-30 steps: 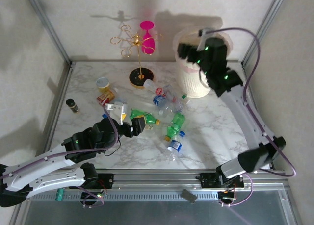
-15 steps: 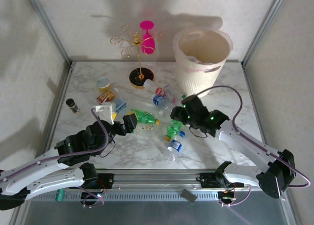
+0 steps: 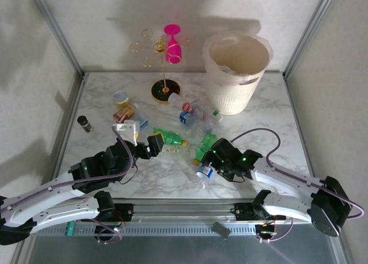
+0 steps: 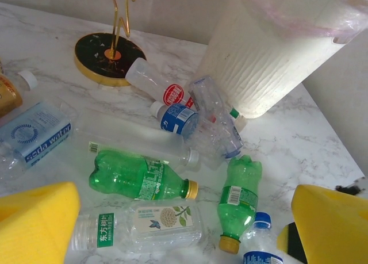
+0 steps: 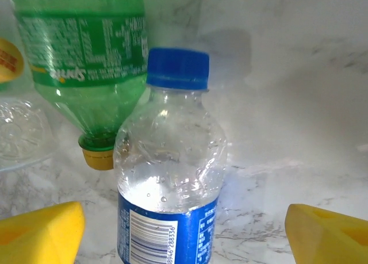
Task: Put the plastic bottles in the bin
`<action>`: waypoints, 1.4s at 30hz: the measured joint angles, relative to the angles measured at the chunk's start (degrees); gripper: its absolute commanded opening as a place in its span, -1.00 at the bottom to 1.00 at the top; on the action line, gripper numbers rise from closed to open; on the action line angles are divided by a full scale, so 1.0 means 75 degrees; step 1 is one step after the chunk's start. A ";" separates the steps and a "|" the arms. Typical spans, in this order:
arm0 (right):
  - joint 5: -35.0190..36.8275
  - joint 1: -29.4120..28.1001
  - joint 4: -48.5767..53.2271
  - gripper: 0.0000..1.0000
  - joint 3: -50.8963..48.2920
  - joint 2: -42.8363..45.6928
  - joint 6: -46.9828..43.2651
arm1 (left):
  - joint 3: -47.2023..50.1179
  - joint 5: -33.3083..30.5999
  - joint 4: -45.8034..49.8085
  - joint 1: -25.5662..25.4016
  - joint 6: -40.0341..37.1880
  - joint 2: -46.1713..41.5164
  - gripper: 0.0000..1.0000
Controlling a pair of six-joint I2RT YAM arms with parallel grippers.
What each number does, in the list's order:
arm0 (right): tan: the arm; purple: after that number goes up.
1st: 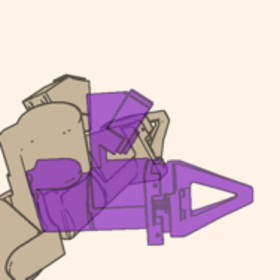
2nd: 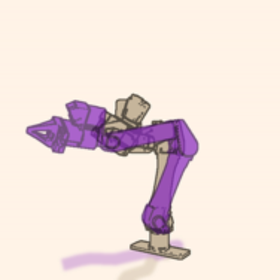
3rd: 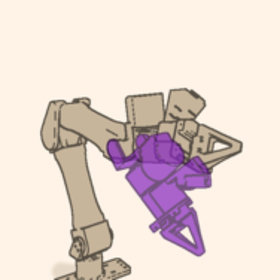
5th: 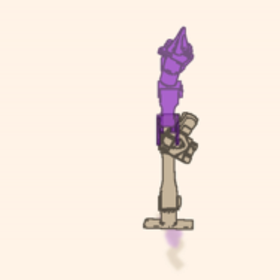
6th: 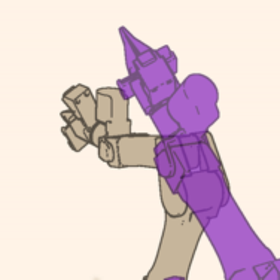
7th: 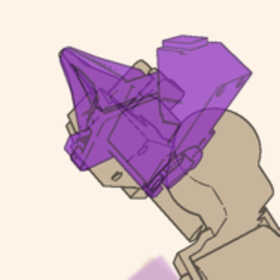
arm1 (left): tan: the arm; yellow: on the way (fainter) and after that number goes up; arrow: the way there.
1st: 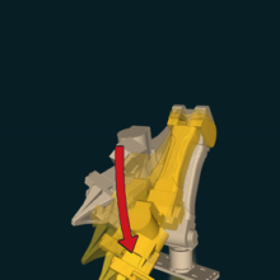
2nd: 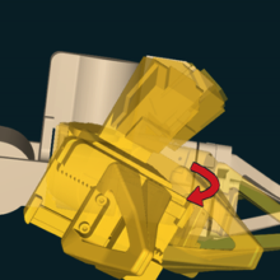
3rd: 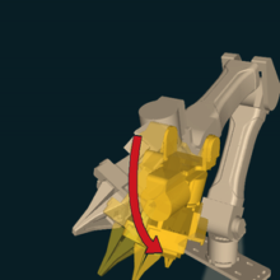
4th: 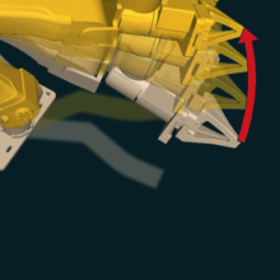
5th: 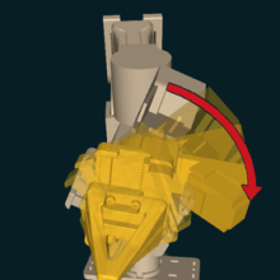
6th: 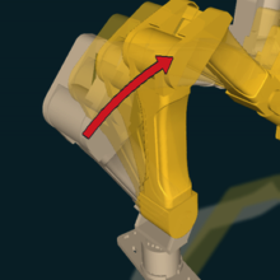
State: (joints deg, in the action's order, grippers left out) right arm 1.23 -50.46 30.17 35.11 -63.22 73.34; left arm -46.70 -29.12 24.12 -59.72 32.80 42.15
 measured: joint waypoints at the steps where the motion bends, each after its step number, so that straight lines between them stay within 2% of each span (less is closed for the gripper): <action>1: -0.0006 -0.0125 -0.0134 0.80 0.0000 -0.0146 0.0058 | 0.0015 0.0026 -0.0003 0.0000 -0.0003 -0.0029 0.89; 6: 0.0029 -0.0533 -0.0495 0.66 0.0000 -0.0446 0.0399 | 0.0055 0.0242 -0.0035 0.0000 -0.0035 -0.0050 0.87; 9: 0.0096 -0.0542 -0.0726 0.55 0.0000 -0.0510 0.0670 | 0.0052 0.0344 -0.0058 0.0000 -0.0134 0.0099 0.88; 15: 0.0233 -0.0545 -0.0790 0.45 0.0000 -0.1148 0.0915 | 0.0038 0.0428 -0.0181 0.0029 -0.0239 0.0452 0.88; 23: 0.0455 -0.0542 -0.0711 0.19 -0.0009 -0.1134 0.1052 | 0.0038 0.0455 -0.0530 0.0029 -0.0475 0.0708 0.88; 34: 0.0624 -0.0542 -0.0571 0.12 -0.0254 -0.0688 0.1276 | -0.0192 0.0335 -0.0673 0.0029 -0.0694 0.0679 0.89; 42: 0.1023 -0.0545 -0.0041 0.10 -0.0254 0.0356 0.1195 | -0.0219 0.0545 -0.0664 0.0029 -0.0688 0.0408 0.89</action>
State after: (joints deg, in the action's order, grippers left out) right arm 8.91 -54.54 29.87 33.21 -60.55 82.30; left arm -48.34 -25.04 19.14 -59.51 27.64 45.21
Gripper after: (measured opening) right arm 0.558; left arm 0.946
